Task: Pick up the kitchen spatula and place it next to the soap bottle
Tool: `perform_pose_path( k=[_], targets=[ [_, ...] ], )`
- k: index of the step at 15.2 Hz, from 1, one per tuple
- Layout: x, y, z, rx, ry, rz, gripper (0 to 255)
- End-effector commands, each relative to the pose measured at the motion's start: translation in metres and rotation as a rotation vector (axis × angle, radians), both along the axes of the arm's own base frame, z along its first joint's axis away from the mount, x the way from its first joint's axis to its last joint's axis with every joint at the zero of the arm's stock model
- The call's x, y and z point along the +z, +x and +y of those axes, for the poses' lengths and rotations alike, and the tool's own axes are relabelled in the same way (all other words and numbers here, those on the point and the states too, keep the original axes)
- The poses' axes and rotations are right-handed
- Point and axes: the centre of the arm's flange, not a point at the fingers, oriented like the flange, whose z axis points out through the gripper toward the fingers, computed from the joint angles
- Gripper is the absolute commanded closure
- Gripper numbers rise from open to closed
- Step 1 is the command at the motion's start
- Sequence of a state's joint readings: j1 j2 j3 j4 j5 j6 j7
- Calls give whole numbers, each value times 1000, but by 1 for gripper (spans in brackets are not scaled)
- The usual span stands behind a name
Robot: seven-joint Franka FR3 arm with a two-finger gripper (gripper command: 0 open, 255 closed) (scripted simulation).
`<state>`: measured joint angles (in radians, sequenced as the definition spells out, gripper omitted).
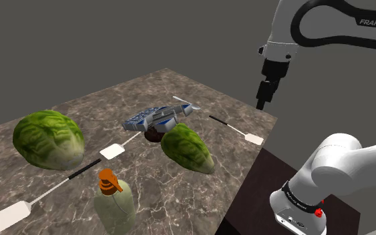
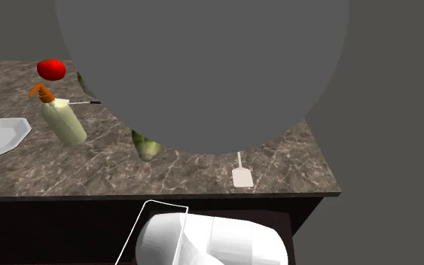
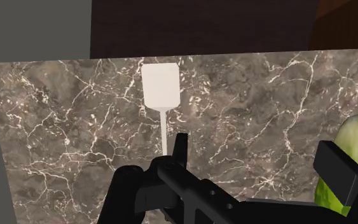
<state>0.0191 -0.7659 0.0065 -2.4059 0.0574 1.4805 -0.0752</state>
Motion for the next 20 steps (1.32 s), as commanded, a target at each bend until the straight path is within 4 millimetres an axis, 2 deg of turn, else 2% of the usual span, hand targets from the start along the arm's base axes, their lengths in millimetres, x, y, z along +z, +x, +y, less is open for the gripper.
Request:
perform_pose_path(
  k=[1,9,17,20],
  targets=[
    [0,0,0,0,0,0,0],
    [-89,26,-30,23,-18,-112,0],
    [-174,62,-60,46,-36,-225,0],
    [-186,64,-61,47,-36,-228,0]
  ],
)
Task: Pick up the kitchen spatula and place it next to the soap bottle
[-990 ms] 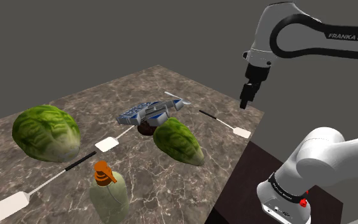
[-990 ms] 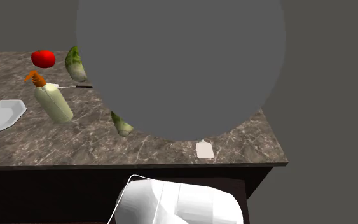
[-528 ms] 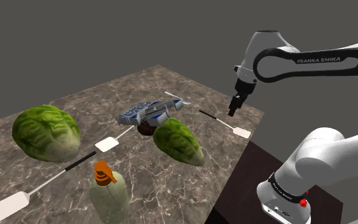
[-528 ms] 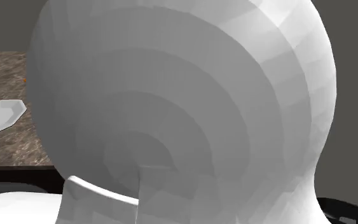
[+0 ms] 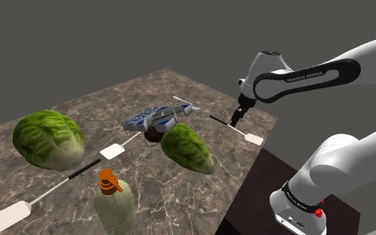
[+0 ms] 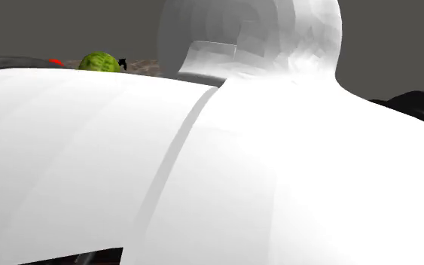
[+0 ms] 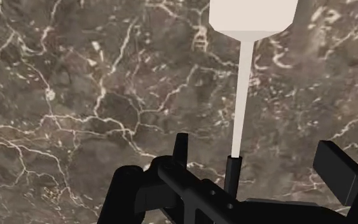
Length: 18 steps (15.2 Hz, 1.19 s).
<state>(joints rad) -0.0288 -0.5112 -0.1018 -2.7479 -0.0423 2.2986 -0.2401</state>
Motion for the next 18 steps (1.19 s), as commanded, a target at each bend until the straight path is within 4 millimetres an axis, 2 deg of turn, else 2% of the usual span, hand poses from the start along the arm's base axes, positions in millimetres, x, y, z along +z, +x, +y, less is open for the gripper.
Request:
perform_pose_path(
  k=[1,5,13,14,18],
  targets=[
    [-12,1,0,1,-1,-4,0],
    [-36,2,0,1,-1,-4,0],
    [-36,2,0,1,-1,-4,0],
    [-36,2,0,1,-1,-4,255],
    [-36,2,0,1,-1,-4,255]
  ],
)
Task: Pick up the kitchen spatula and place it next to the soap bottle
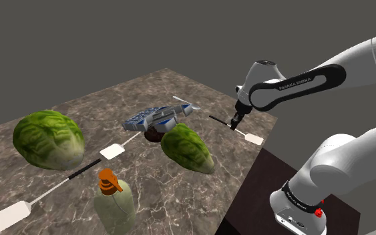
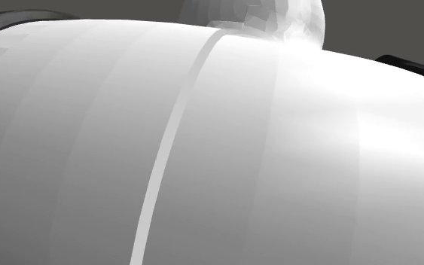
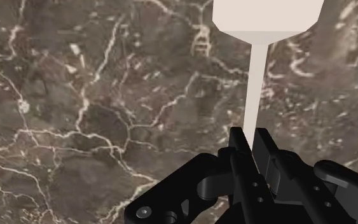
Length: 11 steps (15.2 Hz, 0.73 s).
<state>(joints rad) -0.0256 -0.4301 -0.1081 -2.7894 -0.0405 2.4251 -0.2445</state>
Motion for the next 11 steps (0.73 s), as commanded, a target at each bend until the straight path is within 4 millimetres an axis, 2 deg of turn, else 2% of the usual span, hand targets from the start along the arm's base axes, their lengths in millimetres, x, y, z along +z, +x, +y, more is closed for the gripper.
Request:
perform_pose_path(
  k=[1,5,11],
  targets=[
    [0,0,0,0,0,0,255],
    [0,0,0,0,0,0,255],
    [32,0,0,0,0,0,255]
  ],
)
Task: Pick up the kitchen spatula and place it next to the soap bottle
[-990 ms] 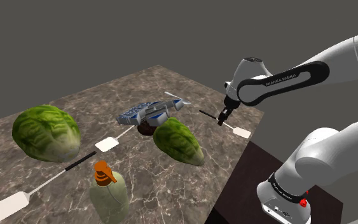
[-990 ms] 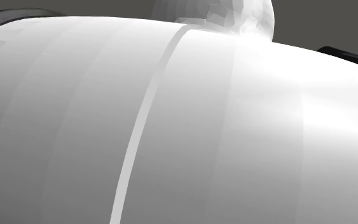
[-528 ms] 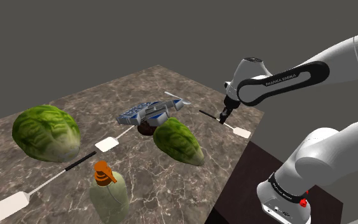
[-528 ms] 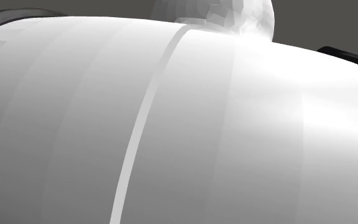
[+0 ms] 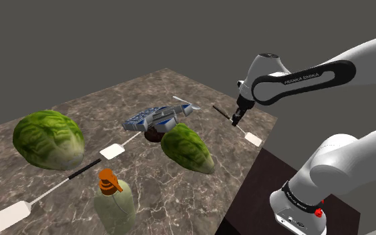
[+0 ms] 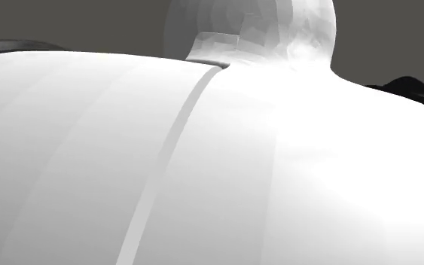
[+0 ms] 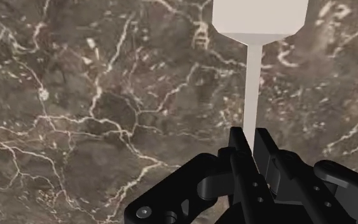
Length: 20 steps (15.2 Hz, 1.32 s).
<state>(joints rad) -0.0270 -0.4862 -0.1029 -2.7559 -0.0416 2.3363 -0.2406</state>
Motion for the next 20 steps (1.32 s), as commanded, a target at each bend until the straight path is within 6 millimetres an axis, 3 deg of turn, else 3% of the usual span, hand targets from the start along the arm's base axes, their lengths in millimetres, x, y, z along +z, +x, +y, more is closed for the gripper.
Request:
perform_pose_path(
  k=[1,20],
  targets=[
    [10,0,0,0,0,1,255],
    [111,0,0,0,0,1,255]
  ],
)
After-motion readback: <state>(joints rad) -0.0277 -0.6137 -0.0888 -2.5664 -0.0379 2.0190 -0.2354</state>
